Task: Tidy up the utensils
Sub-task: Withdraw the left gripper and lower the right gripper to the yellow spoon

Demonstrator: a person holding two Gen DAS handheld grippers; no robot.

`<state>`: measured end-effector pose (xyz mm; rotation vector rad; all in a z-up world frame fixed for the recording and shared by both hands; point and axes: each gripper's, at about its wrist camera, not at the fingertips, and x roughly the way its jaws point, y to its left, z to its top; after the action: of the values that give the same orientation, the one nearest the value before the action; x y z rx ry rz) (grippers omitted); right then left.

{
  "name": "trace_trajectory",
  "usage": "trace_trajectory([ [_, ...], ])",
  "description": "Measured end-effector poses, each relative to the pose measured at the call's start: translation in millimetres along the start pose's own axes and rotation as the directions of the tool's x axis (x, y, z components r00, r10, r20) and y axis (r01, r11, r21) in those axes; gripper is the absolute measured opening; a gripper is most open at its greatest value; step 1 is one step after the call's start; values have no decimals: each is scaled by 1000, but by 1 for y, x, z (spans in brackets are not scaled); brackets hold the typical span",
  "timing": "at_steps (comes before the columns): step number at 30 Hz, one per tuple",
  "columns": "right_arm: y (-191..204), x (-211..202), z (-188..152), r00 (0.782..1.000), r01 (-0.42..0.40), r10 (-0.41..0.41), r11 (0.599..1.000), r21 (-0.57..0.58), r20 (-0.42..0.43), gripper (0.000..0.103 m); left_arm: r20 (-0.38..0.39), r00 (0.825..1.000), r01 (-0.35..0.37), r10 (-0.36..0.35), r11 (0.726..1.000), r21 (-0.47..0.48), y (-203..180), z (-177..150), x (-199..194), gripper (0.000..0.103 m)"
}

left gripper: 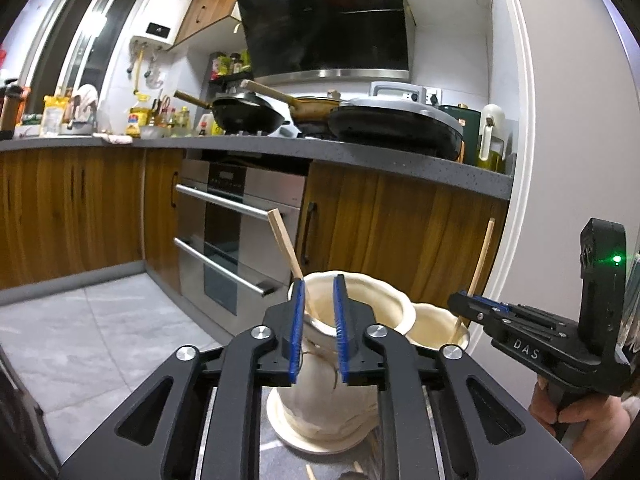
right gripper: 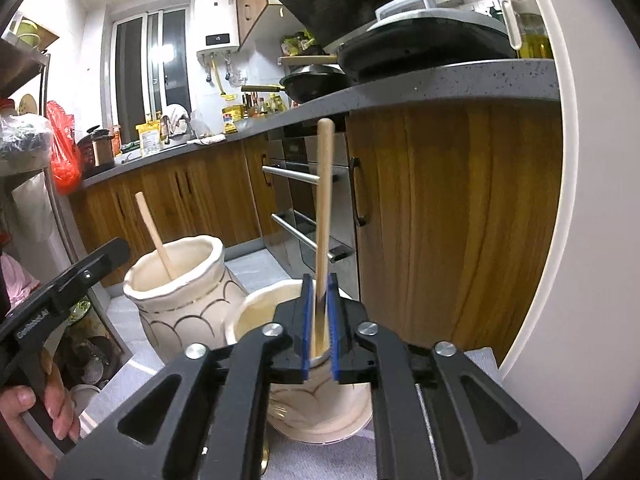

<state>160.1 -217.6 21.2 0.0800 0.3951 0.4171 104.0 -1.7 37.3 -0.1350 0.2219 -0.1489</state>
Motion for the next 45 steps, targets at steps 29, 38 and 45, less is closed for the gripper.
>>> trace_trajectory([
  [29,-18,-86,-52,994,72,-65,994,77,-90,98,-175,982,-63,69,997,43,1,-53,-64,98],
  [38,7,-102,-83,969,73,-81,997,-40,-234,98,-266,962,-44,59,997,61,4,-75,-76,98],
  [45,31,-116,-122,923,21,-76,989,-148,-378,98,-319,946,-29,53,996,82,4,-87,-82,98],
])
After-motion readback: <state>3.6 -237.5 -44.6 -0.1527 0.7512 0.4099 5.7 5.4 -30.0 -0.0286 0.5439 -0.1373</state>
